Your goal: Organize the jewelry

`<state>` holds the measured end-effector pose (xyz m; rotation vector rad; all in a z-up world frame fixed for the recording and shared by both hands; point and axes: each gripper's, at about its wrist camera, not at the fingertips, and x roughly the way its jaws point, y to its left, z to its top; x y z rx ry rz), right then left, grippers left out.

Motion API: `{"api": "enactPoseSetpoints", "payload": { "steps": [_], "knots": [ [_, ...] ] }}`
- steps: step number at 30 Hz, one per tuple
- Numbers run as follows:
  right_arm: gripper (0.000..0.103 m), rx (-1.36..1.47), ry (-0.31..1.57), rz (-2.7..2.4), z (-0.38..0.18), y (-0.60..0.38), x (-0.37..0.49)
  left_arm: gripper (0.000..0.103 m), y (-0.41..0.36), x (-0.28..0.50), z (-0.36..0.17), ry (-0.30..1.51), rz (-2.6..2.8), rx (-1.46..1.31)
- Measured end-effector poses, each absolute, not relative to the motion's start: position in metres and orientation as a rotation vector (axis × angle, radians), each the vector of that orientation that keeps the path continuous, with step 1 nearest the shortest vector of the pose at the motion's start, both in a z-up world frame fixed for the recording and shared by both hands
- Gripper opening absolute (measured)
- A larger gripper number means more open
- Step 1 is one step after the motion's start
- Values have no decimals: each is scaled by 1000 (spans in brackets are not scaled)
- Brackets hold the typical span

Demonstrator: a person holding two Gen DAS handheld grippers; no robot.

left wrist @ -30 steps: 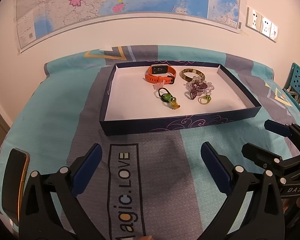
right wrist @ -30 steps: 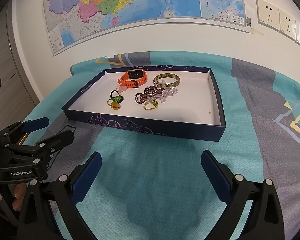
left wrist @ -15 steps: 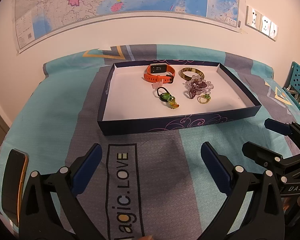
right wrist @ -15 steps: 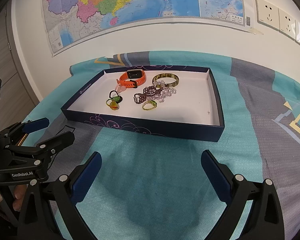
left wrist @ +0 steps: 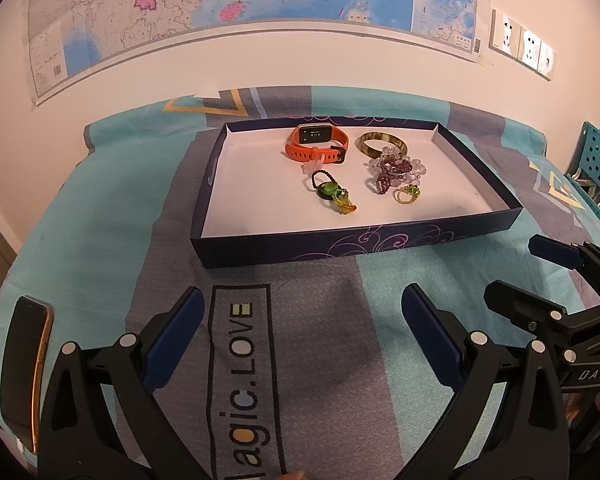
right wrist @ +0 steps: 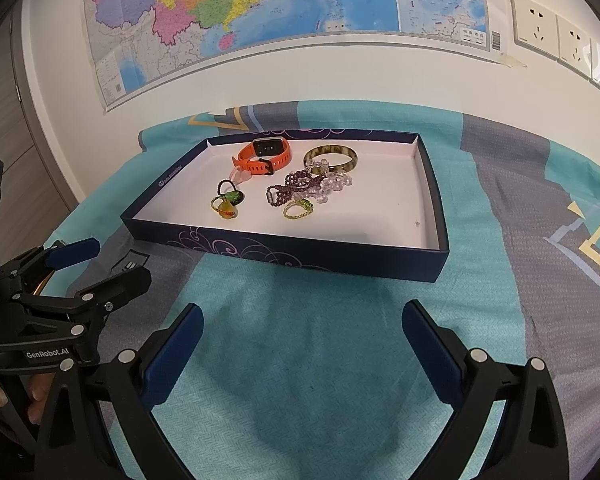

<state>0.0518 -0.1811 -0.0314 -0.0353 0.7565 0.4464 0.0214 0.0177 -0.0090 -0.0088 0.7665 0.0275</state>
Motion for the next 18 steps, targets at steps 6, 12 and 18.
{"api": "enactPoseSetpoints", "payload": {
  "steps": [6, 12, 18],
  "knots": [
    [96, -42, 762, 444, -32, -183, 53, 97, 18, 19, -9, 746, 9, -5],
    [96, -63, 771, 395, -33, -203, 60, 97, 20, 16, -8, 732, -18, -7],
    [96, -46, 797, 310, -36, -242, 74, 97, 25, 20, -13, 767, 4, -13]
  ]
}}
